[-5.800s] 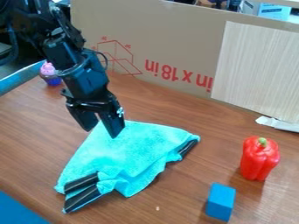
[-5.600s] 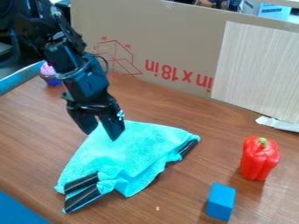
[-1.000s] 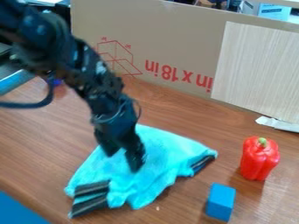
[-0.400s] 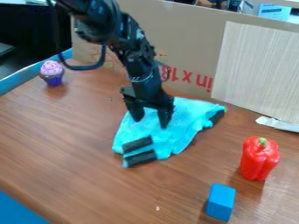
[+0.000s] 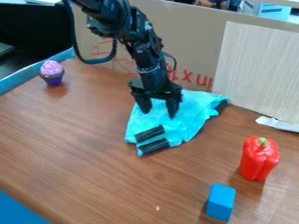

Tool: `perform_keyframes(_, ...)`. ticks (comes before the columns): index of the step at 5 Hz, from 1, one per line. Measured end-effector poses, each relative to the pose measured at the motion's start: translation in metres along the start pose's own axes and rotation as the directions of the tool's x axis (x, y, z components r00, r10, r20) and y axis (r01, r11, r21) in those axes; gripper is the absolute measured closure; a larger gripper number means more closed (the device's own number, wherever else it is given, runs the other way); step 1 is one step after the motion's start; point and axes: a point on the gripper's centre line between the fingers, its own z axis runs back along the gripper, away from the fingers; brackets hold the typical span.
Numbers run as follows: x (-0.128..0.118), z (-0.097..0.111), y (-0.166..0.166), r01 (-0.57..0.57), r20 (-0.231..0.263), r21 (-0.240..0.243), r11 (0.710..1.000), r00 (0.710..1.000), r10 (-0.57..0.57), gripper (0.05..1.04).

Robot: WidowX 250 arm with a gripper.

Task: He moved the cloth back and forth

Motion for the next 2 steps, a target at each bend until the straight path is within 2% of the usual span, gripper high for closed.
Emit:
perform_keyframes(1,-0.019,0.000,0.005,0.029,-0.004,0.006,1.000,1.000,-0.029,0.087)
perform_keyframes(2,-0.051,0.009,0.009,0.085,-0.022,0.013,0.996,0.996,-0.084,0.085)
